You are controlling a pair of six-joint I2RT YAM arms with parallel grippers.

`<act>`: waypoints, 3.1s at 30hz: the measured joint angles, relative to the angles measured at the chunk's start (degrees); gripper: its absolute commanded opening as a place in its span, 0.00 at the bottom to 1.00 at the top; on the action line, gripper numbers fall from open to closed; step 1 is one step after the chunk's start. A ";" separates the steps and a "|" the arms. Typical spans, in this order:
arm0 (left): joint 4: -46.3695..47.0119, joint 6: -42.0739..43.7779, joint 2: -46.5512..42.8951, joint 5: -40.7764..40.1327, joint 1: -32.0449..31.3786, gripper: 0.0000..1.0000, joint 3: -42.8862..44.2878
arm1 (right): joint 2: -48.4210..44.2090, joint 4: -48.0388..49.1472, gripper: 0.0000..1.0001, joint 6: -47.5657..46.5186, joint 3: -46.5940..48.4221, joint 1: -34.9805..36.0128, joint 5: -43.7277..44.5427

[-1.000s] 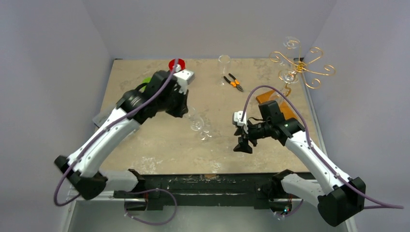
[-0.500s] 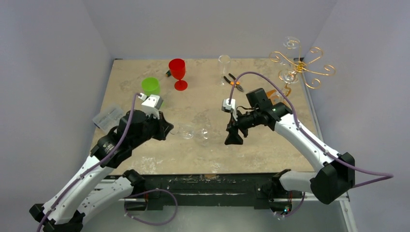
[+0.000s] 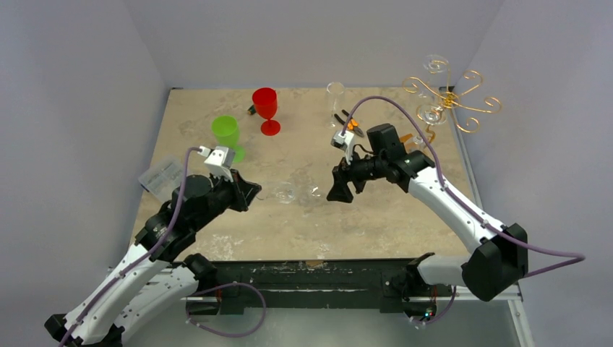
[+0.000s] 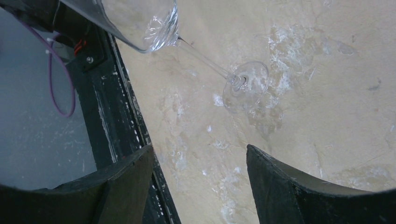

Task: Place the wine glass upside down on the wine glass rack
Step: Turn the wine glass upside down at the wine rack.

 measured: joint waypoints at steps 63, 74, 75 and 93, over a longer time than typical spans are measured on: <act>4.39 -6.40 -17.35 6.29 0.04 0.69 -0.94 | 6.64 5.99 0.00 19.78 7.26 -1.97 3.17; -6.84 -2.38 -23.23 3.56 0.04 0.81 5.73 | 3.74 -3.61 0.00 12.57 17.99 -1.97 9.27; -7.63 -1.92 -23.54 2.99 0.04 0.81 6.16 | 3.43 -4.42 0.00 11.72 19.06 -1.97 9.79; -15.15 10.21 -21.62 -6.75 0.04 0.86 6.91 | -4.04 -15.87 0.00 -6.60 35.74 -2.58 23.06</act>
